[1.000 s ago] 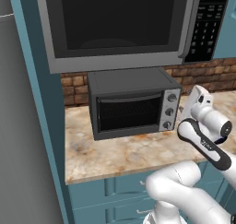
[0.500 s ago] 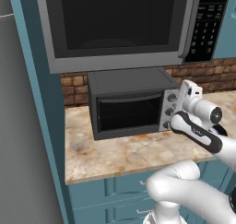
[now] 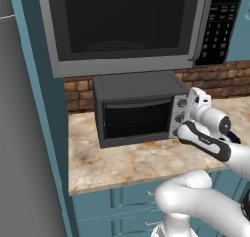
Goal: Pull the toaster oven rack outwards. Pick up the baguette from the plate and place it on the toaster oven rack. Close the toaster oven door fully and set the temperature to the lowest setting.
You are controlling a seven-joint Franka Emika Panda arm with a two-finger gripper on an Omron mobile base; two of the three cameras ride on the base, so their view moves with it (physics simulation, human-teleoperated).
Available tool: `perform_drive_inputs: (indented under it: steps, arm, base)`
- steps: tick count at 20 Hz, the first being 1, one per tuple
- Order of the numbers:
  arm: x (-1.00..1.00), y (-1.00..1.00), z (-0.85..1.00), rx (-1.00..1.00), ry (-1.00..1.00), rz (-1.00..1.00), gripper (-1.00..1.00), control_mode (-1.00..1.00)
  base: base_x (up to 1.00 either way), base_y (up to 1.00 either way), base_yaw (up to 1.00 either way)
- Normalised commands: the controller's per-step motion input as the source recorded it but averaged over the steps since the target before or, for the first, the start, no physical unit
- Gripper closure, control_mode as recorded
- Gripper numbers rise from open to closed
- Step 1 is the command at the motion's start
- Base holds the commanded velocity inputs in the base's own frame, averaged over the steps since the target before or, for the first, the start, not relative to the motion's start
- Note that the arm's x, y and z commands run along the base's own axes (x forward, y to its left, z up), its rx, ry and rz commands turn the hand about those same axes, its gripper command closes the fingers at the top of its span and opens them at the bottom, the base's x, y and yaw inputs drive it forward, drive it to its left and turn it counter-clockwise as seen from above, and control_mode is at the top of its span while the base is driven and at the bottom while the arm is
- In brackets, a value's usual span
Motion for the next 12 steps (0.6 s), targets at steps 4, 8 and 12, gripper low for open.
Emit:
perform_drive_inputs:
  steps: [4,8,12]
  arm:
    - [0.15,-0.07,0.0,0.0,0.0,0.0,-1.0,-1.0]
    - [0.24,-0.09,-0.04,0.0,0.0,0.0,-1.0,-1.0]
    - [0.19,-0.03,-0.22,0.0,0.0,0.0,-1.0,-1.0]
  base:
    - [0.0,0.0,0.0]
    - [0.0,0.0,0.0]
    - [0.0,0.0,0.0]
